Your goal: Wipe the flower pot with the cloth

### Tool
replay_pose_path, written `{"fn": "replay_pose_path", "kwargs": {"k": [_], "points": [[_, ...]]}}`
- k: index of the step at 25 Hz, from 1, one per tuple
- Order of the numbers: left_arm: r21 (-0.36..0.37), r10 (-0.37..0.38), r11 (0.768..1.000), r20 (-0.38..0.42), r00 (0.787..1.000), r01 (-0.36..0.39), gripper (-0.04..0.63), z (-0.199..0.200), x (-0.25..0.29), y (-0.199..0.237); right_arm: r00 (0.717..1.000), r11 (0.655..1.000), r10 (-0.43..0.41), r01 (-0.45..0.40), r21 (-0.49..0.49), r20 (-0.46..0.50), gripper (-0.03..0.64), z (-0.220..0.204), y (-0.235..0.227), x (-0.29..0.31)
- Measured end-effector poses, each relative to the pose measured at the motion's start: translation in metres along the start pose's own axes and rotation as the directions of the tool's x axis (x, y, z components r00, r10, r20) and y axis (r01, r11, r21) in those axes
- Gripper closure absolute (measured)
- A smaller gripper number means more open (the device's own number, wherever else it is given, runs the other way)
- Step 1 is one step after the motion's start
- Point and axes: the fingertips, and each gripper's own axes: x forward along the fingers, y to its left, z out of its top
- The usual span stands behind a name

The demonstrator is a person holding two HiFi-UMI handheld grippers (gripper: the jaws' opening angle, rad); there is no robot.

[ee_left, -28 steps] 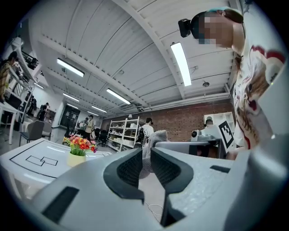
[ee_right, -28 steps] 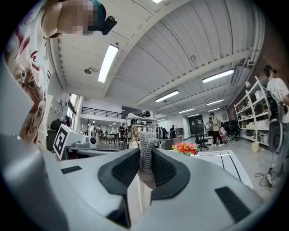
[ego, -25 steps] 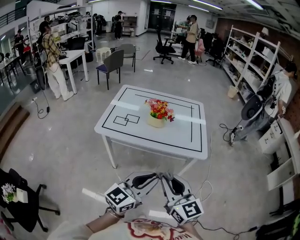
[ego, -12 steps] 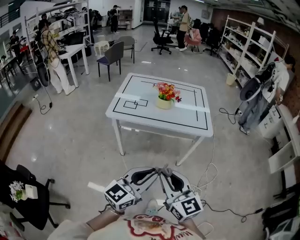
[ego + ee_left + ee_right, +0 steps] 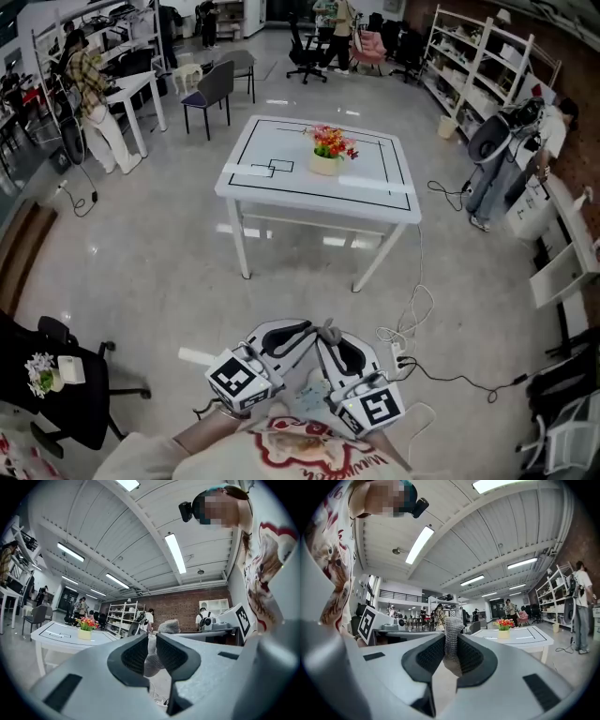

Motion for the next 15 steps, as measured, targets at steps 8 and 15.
{"fn": "replay_pose_path", "kwargs": {"k": [8,15], "points": [[0.032,0.039,0.999,0.034,0.999,-0.040,0.534,0.018,-0.024,-0.010,1.000,0.999,0.023,-0.022,-0.027,0.020,0.554,0.012,0.022,-0.006],[0.013,0.042,0.999,0.052,0.998,-0.043,0.534,0.019,-0.025,-0.009,1.000,0.999,-0.017,0.018,-0.047,0.014,0.554,0.012,0.013,-0.007]]}}
